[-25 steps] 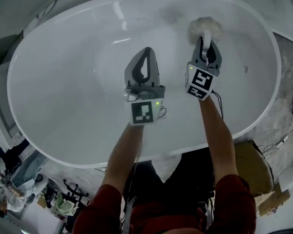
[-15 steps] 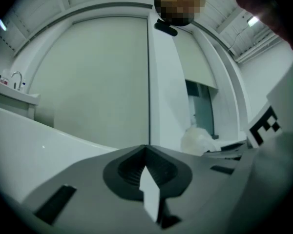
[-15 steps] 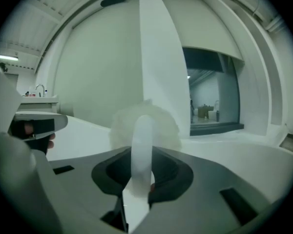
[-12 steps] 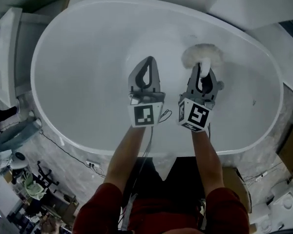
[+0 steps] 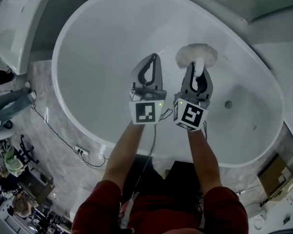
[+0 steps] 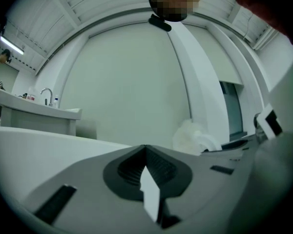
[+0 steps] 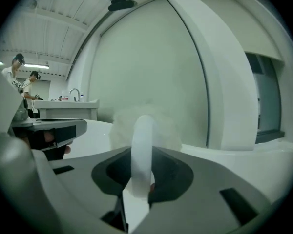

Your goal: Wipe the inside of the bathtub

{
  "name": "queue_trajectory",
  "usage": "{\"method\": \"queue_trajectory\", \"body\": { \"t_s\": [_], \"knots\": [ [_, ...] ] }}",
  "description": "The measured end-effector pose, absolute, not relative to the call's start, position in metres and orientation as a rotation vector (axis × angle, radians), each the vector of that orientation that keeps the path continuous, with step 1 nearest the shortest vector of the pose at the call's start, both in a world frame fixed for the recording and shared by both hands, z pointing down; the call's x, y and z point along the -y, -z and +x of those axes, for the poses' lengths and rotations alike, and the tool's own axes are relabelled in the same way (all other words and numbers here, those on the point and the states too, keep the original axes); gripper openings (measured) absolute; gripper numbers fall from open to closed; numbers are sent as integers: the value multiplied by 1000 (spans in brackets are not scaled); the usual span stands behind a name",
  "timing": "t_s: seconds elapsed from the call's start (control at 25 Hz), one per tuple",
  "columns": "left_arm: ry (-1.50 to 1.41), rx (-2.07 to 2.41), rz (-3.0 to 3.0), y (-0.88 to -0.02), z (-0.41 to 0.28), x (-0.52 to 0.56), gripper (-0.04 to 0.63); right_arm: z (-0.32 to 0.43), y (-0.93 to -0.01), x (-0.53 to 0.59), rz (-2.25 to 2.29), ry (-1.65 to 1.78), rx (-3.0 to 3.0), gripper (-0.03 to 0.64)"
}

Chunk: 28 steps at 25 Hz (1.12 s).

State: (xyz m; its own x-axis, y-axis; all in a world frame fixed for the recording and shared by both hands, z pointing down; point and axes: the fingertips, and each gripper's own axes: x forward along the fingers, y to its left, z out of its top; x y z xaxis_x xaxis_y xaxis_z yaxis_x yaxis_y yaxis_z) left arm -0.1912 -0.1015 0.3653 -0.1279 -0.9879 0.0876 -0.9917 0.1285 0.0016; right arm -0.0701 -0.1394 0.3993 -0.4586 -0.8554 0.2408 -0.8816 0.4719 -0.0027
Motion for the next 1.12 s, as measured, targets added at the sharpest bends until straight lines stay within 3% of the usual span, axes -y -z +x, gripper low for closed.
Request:
{"method": "queue_trajectory", "body": {
  "t_s": [0.6, 1.12],
  "knots": [
    [-49, 2378, 1901, -400, -293, 91, 15, -212, -457, 225, 1370, -111, 2511, 92],
    [-131, 2337, 1913, -435, -286, 90, 15, -241, -493, 293, 1404, -82, 2415, 95]
  ]
}}
